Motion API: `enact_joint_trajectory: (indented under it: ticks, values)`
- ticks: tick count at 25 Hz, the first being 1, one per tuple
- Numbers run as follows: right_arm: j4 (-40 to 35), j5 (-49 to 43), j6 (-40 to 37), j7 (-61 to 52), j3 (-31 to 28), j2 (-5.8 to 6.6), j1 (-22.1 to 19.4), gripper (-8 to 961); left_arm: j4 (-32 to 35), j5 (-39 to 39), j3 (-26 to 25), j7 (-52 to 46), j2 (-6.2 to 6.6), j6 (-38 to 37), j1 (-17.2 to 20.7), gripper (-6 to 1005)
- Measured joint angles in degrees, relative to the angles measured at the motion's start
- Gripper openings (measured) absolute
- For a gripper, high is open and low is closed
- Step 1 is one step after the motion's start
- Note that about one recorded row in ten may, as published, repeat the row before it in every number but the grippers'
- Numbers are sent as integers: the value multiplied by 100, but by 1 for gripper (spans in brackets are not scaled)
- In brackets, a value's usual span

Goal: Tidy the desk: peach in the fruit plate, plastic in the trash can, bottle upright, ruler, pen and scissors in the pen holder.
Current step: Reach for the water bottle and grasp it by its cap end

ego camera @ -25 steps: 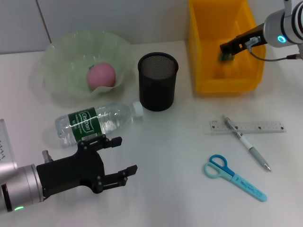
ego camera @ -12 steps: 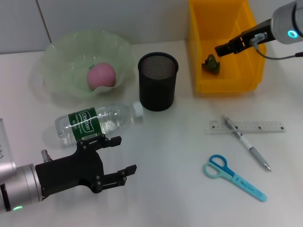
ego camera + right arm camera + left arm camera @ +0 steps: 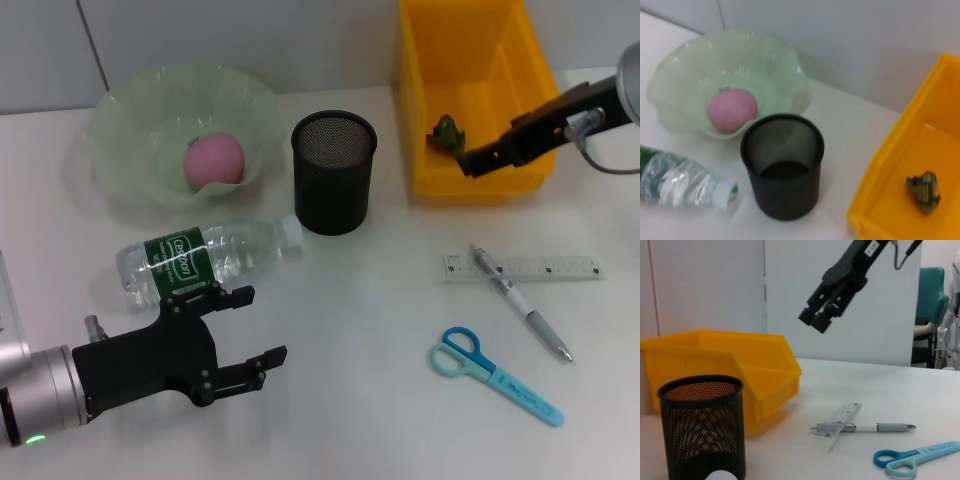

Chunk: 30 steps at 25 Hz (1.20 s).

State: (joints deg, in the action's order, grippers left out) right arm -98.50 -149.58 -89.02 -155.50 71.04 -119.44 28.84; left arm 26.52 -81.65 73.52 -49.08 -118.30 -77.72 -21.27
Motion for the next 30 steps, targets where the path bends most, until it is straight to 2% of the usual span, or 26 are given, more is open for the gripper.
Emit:
enact_joint_trajectory:
  ticks: [5,10,13,17,20,23,27,28,29,30]
  values:
    - [-165,238,-179,256,101,-9,-339,820,85,33,-45,8,6,-126,64,786]
    - [-211,1682,262,1567,218,-24,-1394,820,418,43,-116,10,9,-246,212,786]
    - [173,2832,539,2745,180,-26,-2088,820,470,49,-259,4,9,-348,234,786]
    - [1580,4752,637,5404,93,-9,-2822,820,591,48,-391,-164,9,-423,157,786]
    - [2774,5683,422,7076,-189,13,-3050,820,1024,-108,-333,-708,9,-321,57,786]
    - [3920,5843,144,8105,-786,24,-3008,820,1663,-570,-266,-1423,-14,-25,-83,786]
    - [5251,5837,-118,9159,-1615,77,-2806,820,1848,-688,-215,-1636,-20,85,-108,786]
    - [5541,5826,-152,9377,-1813,89,-2767,820,2516,-1020,174,-2380,-27,570,-207,786]
    - [5762,5802,-176,9561,-1982,101,-2737,820,2516,-1020,174,-2380,-27,570,-207,786]
    - [5921,5764,-190,9689,-2117,109,-2720,820,2903,-1296,573,-2864,-27,934,-294,786]
